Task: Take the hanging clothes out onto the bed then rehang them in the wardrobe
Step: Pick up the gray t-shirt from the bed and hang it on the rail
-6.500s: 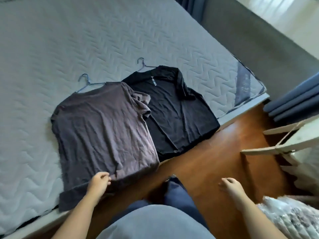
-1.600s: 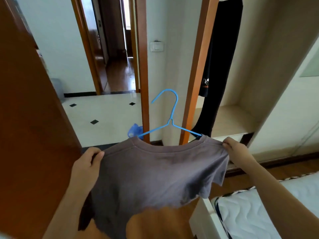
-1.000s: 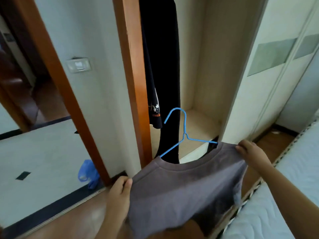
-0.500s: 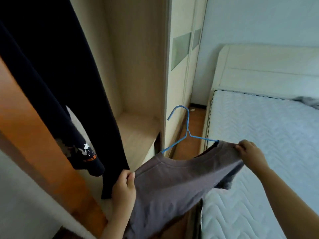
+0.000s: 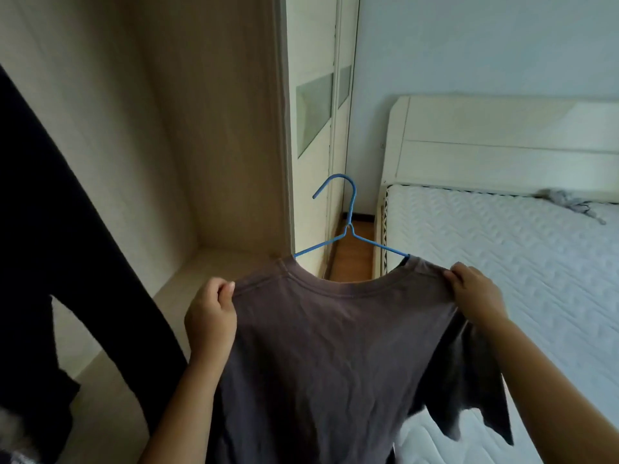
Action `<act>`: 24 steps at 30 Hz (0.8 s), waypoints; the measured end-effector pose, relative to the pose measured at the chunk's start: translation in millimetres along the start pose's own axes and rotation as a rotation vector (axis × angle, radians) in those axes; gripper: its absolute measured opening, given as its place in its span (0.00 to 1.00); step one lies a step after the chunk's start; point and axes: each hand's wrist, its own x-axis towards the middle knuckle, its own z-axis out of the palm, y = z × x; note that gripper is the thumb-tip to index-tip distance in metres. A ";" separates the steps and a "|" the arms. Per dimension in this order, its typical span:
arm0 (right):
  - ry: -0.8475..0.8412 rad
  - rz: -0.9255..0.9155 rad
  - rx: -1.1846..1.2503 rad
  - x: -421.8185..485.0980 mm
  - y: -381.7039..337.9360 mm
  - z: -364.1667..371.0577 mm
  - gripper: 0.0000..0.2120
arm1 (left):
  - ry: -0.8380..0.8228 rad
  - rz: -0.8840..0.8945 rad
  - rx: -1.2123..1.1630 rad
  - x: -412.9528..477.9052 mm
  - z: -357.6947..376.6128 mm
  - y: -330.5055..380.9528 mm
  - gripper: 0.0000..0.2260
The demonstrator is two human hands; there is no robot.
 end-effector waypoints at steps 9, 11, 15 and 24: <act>0.091 -0.358 0.025 160.7 -121.5 8.8 0.12 | 0.105 -0.008 0.239 207.6 12.1 8.0 0.12; 0.081 -0.443 0.085 183.7 -151.8 9.6 0.12 | 0.152 -0.035 0.288 238.7 0.4 4.1 0.13; -0.104 -0.516 0.392 203.8 -206.5 4.3 0.13 | 0.280 -0.092 0.324 272.4 -30.8 -7.9 0.12; -0.655 -0.312 1.141 173.8 -331.6 6.6 0.15 | 0.451 0.140 0.298 259.9 -68.3 19.4 0.15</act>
